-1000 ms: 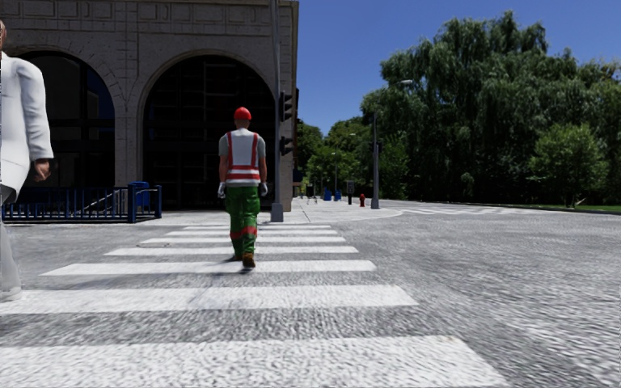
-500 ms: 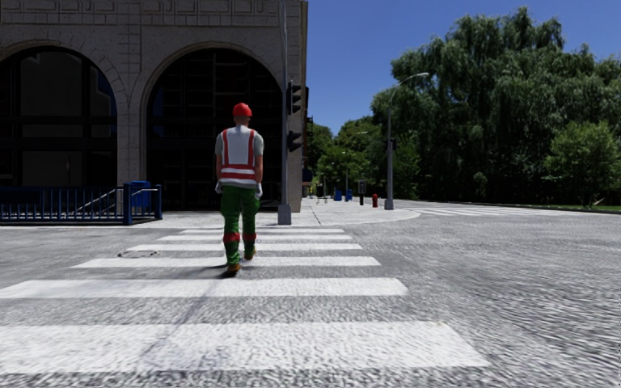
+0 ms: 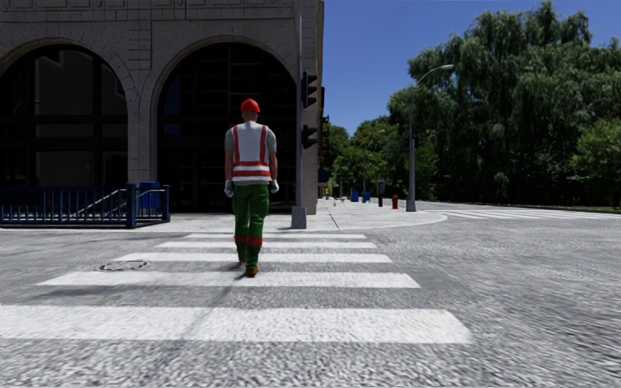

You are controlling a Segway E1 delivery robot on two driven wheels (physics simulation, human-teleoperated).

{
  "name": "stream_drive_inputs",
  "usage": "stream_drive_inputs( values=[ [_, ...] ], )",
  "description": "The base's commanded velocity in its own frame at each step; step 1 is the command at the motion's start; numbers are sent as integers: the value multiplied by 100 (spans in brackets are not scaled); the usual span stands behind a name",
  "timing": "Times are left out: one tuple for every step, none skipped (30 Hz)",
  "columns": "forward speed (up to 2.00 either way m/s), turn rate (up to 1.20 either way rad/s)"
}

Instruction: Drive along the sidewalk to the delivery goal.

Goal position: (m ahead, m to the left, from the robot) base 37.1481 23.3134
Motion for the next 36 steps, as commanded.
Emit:
stream_drive_inputs(
  values=[
    [143,30],
    [143,31],
    [143,32],
    [143,32],
    [142,32],
    [142,32],
    [142,32],
    [142,32],
    [142,32],
    [142,32],
    [142,32],
    [142,32],
    [142,32],
    [142,32],
    [142,32],
    [142,32],
    [142,32],
    [141,32],
    [141,32],
    [141,32],
    [141,32],
    [141,32],
    [141,32],
    [141,32],
    [141,32],
    [141,32],
    [141,32],
    [141,32],
    [141,32],
    [141,32],
    [141,32],
    [141,32],
    [141,32],
    [141,32],
    [141,32],
    [141,32]
  ],
)
